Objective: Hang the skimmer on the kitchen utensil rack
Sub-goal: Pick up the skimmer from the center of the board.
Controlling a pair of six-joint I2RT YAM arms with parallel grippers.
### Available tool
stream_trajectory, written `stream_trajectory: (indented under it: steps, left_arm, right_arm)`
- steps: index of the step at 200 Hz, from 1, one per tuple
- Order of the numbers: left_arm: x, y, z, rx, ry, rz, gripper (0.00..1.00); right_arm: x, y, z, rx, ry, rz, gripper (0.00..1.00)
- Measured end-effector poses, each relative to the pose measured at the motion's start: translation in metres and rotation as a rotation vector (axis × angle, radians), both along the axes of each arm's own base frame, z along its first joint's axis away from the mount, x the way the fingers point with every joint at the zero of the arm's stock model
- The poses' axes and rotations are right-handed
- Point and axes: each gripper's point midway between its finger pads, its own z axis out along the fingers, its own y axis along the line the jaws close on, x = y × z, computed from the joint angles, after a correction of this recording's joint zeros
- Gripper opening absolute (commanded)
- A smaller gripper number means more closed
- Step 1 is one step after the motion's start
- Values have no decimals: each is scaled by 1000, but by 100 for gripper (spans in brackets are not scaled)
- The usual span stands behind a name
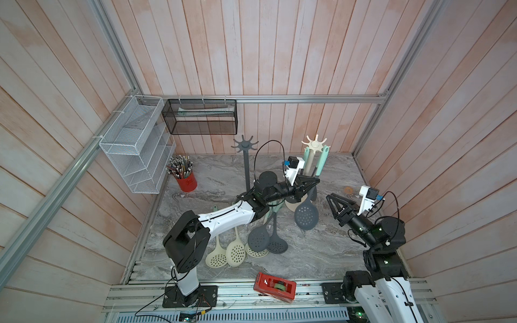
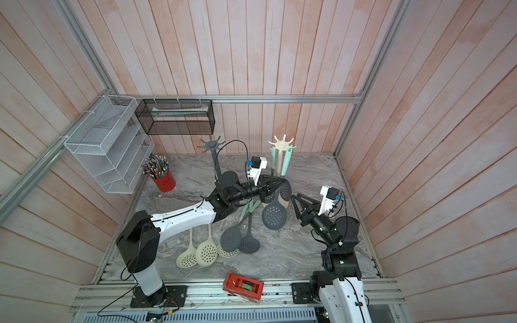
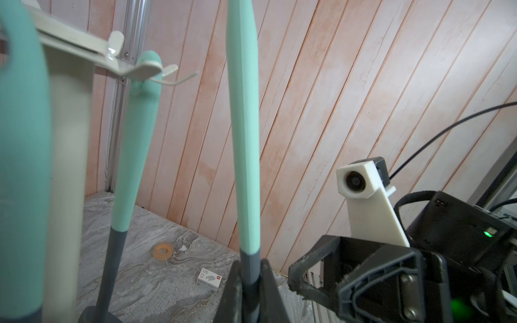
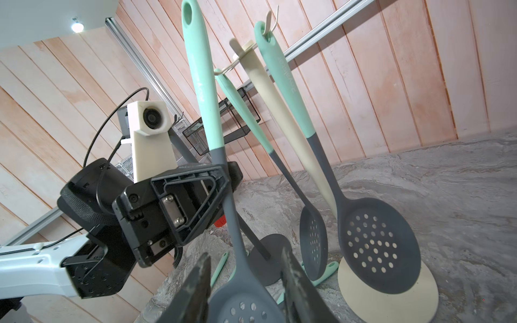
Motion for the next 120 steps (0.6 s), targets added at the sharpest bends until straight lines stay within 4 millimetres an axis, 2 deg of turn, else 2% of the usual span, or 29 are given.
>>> stream_trajectory:
  steps: [51, 88, 120]
  left_arm:
    - [9, -2, -10, 28, 30, 35, 0]
    - [8, -3, -11, 33, 22, 36, 0]
    - [4, -9, -20, 79, -9, 56, 0]
  right_arm:
    - [2, -2, -4, -12, 8, -15, 42]
    - [2, -2, -6, -12, 11, -17, 43]
    - [4, -2, -4, -5, 19, -17, 47]
